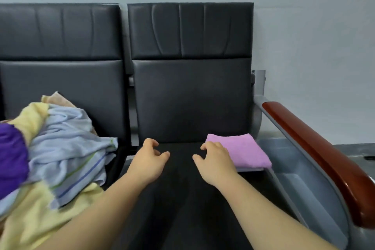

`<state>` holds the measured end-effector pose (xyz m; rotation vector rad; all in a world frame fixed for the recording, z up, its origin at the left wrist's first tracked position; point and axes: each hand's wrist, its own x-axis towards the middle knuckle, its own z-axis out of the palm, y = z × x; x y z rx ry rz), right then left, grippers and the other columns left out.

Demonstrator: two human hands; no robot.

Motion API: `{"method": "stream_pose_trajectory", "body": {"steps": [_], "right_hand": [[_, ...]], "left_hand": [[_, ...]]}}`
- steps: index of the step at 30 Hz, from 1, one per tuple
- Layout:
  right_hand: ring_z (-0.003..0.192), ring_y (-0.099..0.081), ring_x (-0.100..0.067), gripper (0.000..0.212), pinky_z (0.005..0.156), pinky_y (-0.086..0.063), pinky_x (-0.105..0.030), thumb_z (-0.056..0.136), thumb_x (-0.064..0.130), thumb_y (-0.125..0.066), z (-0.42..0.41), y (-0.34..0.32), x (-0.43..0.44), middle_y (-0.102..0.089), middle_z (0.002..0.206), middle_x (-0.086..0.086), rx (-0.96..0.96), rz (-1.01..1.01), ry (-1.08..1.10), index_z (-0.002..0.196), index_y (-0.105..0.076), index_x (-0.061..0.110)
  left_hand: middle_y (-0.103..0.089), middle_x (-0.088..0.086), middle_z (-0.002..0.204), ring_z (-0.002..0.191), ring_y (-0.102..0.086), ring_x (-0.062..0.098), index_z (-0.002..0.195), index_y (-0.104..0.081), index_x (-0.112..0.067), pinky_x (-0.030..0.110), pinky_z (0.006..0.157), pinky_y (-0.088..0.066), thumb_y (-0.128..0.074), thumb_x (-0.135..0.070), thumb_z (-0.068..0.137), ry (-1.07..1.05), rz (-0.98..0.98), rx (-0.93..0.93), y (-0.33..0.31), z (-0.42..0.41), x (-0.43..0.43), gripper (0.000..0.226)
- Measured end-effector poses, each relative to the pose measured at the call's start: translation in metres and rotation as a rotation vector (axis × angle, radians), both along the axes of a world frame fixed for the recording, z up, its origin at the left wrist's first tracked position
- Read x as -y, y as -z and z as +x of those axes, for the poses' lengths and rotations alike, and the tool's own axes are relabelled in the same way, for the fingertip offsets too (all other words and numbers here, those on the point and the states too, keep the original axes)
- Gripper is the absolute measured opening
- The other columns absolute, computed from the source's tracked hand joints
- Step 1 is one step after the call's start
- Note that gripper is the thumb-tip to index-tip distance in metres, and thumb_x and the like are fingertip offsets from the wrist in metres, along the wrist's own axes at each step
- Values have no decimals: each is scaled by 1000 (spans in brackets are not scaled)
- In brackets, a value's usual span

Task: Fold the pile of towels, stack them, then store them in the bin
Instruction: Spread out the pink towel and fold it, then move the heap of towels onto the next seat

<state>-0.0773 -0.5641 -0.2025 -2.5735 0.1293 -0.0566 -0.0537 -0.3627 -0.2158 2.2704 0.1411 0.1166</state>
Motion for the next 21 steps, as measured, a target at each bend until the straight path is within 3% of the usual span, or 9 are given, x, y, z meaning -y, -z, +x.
{"method": "stream_pose_trajectory", "body": {"steps": [3,6,9,12,15,18,21], "right_hand": [[116,-56,-17,42,90,-53,-33,102,43,-59,-5,-11,-63,-49,142,5,-11,71,-168,141,-52,28],[111,-57,-18,38,92,-55,-36,101,43,-59,-4,-24,-129,-50,137,6,-31,91,-324,136,-56,29],[113,-59,-21,33,93,-53,-37,99,40,-60,1,-36,-185,-54,135,2,-33,81,-441,129,-62,25],[108,-61,-23,30,94,-54,-39,98,33,-59,11,-40,-238,-61,129,-1,-57,57,-495,123,-66,19],[97,-58,-20,34,90,-53,-42,97,27,-57,22,-38,-278,-65,125,-10,-87,70,-516,126,-64,11],[107,-55,-16,36,86,-49,-31,100,31,-55,32,-37,-320,-59,135,3,-108,114,-547,135,-57,27],[118,-56,-19,41,92,-48,-31,102,28,-52,38,-37,-352,-56,140,2,-99,155,-603,143,-54,27]], "left_hand": [[-67,-9,92,83,-66,11,116,-51,-23,32,74,-53,-70,-39,91,-72,55,9,-24,-19,-67,36],[-65,-7,86,84,-65,13,106,-54,-22,30,67,-49,-71,-36,90,-172,93,41,-42,-34,-134,27],[-64,-8,82,80,-62,14,112,-55,-20,33,69,-42,-67,-34,92,-273,136,96,-57,-42,-190,27],[-63,-9,88,90,-61,21,119,-58,-20,34,75,-43,-66,-34,92,-354,164,145,-60,-44,-240,31],[-66,2,107,100,-61,27,121,-62,-20,37,80,-47,-67,-38,91,-417,213,190,-54,-41,-274,35],[-56,10,126,114,-54,37,129,-57,-26,49,92,-49,-63,-46,91,-537,327,181,-47,-42,-302,44],[-49,11,133,121,-49,40,138,-50,-28,51,93,-47,-60,-55,92,-582,417,36,-37,-40,-319,54]]}}
